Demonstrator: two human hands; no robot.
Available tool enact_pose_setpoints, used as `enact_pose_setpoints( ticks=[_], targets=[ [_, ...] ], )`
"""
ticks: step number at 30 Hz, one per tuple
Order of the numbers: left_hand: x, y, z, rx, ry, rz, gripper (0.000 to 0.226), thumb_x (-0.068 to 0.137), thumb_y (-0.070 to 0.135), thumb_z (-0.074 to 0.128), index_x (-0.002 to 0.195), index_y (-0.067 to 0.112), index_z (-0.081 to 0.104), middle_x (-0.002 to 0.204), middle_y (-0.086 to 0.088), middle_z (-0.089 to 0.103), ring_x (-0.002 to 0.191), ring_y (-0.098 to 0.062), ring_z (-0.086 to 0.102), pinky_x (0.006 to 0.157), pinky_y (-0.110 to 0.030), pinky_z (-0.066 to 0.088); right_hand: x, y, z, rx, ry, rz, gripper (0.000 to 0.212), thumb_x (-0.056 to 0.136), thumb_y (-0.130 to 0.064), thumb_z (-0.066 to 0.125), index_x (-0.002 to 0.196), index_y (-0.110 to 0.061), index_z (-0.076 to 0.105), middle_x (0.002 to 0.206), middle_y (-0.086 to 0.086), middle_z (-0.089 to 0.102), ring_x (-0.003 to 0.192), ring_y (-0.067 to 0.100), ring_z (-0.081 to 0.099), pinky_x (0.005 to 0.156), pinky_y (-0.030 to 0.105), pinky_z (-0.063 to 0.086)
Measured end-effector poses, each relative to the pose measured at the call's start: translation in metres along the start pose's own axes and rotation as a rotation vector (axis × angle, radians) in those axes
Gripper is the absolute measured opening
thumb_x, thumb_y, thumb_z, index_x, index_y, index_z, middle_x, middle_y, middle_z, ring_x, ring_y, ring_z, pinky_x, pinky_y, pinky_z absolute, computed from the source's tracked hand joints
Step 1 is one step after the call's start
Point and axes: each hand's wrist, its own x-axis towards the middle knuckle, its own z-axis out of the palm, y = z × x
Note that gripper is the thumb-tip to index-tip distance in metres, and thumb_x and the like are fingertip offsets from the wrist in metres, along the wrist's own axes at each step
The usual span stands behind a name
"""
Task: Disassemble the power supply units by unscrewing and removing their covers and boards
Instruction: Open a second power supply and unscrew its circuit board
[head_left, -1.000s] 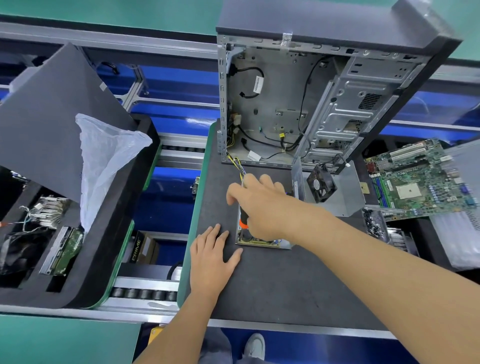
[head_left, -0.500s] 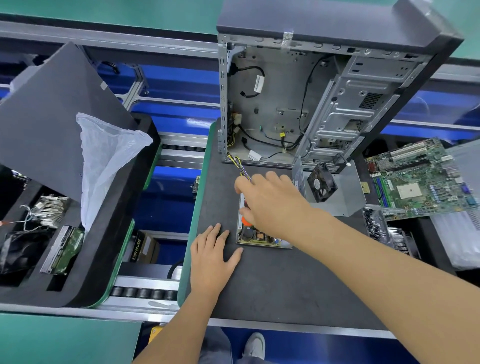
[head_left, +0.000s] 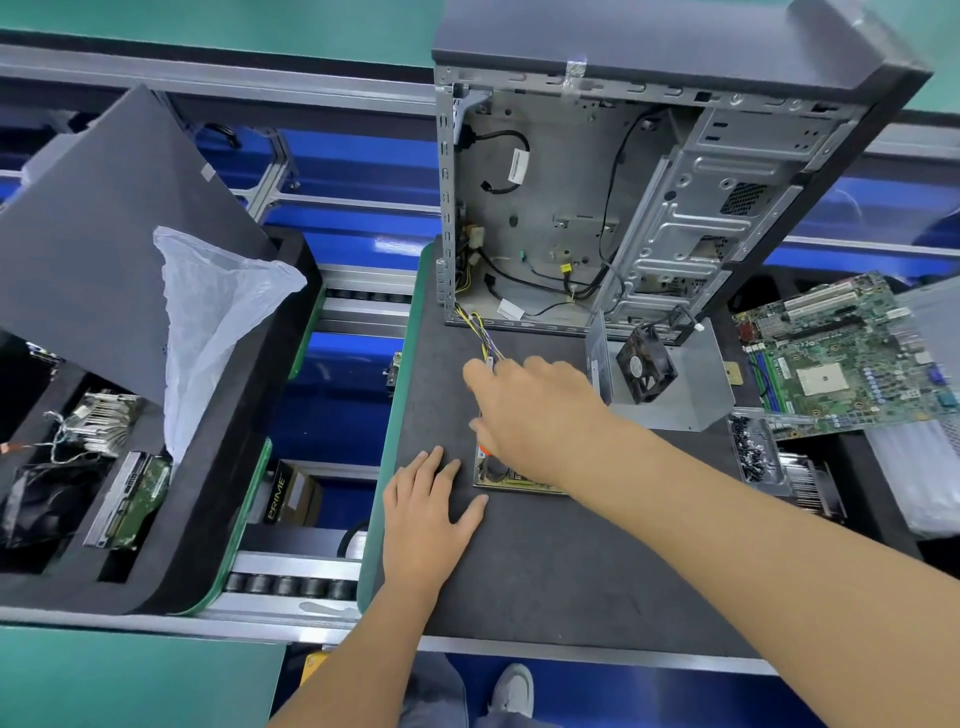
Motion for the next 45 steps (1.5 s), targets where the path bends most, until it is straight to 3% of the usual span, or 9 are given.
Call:
enact_pose_setpoints(
  ticks=[3,7,15,19,22,28,34,40,45],
  targets=[
    [0.001,-0.001,0.001,0.005,0.002,-0.002,0.054,0.091,0.056,0.063,0.132,0.023,0.063,0.146,0.000,0.053,0.137,-0.022,0.043,0.116,-0.044,0.030,-0.003,-0.001,0.001,0.135,-0.124,-0.015,0.041,0.092,-0.024,0.058,0.127,-0.019,0.036,0.126,0.008,0.036,0.116,0.035,0.037,0.084,0.043,0.040],
    [-0.001,-0.003,0.004,0.010,0.020,0.007,0.054,0.090,0.055,0.063,0.131,0.020,0.064,0.144,-0.002,0.055,0.135,-0.024,0.045,0.114,-0.044,0.033,0.001,0.000,-0.004,-0.024,-0.120,0.150,0.064,0.091,-0.071,0.039,0.122,-0.015,0.045,0.112,0.009,0.055,0.108,0.033,0.053,0.071,0.037,0.034],
    [-0.001,-0.002,0.004,-0.003,0.025,0.013,0.054,0.089,0.055,0.066,0.131,0.021,0.064,0.147,0.000,0.053,0.137,-0.022,0.043,0.116,-0.043,0.030,-0.001,0.009,0.004,0.128,-0.079,-0.065,0.031,0.094,-0.019,0.050,0.123,-0.019,0.042,0.122,0.004,0.047,0.106,0.029,0.041,0.080,0.038,0.039],
    [0.000,-0.003,0.004,-0.005,0.020,0.016,0.058,0.092,0.060,0.055,0.133,0.020,0.062,0.145,0.000,0.054,0.138,-0.023,0.044,0.117,-0.044,0.031,-0.005,-0.001,0.004,0.020,-0.106,-0.027,0.047,0.092,-0.048,0.056,0.128,-0.023,0.038,0.127,0.008,0.036,0.116,0.034,0.035,0.082,0.043,0.035],
    [0.000,-0.003,0.003,0.002,0.019,0.015,0.060,0.091,0.061,0.050,0.133,0.020,0.063,0.143,0.000,0.055,0.137,-0.024,0.045,0.116,-0.044,0.031,-0.002,-0.007,0.000,-0.052,-0.100,0.128,0.067,0.092,-0.071,0.036,0.128,-0.014,0.043,0.114,0.010,0.060,0.106,0.032,0.057,0.067,0.035,0.033],
    [-0.001,-0.003,0.004,-0.002,0.014,0.008,0.054,0.089,0.055,0.066,0.131,0.021,0.064,0.147,0.000,0.053,0.137,-0.022,0.043,0.116,-0.042,0.029,-0.001,0.000,0.006,-0.089,0.040,0.061,0.031,0.103,-0.037,0.043,0.123,-0.013,0.042,0.108,0.007,0.063,0.100,0.032,0.062,0.062,0.035,0.033],
    [0.000,-0.001,0.002,-0.010,0.021,0.004,0.053,0.089,0.053,0.068,0.130,0.020,0.065,0.146,-0.001,0.054,0.137,-0.025,0.045,0.115,-0.047,0.035,0.003,0.013,0.009,0.202,-0.008,-0.059,0.046,0.087,-0.004,0.060,0.126,-0.022,0.042,0.116,0.000,0.051,0.100,0.025,0.039,0.085,0.039,0.044],
    [-0.001,-0.001,0.002,-0.012,0.020,0.009,0.054,0.089,0.051,0.068,0.132,0.019,0.063,0.143,-0.003,0.056,0.135,-0.027,0.048,0.112,-0.050,0.037,0.003,0.007,0.011,0.126,-0.036,0.082,0.065,0.086,-0.072,0.050,0.120,-0.017,0.044,0.107,0.010,0.057,0.100,0.035,0.054,0.066,0.038,0.041],
    [0.000,-0.001,0.003,-0.016,0.022,0.003,0.053,0.089,0.053,0.067,0.131,0.020,0.064,0.146,-0.002,0.054,0.137,-0.024,0.044,0.115,-0.047,0.034,0.003,0.010,0.013,0.125,0.048,-0.033,0.025,0.099,-0.035,0.048,0.118,-0.018,0.045,0.107,0.005,0.059,0.097,0.030,0.056,0.064,0.036,0.041]
  ],
)
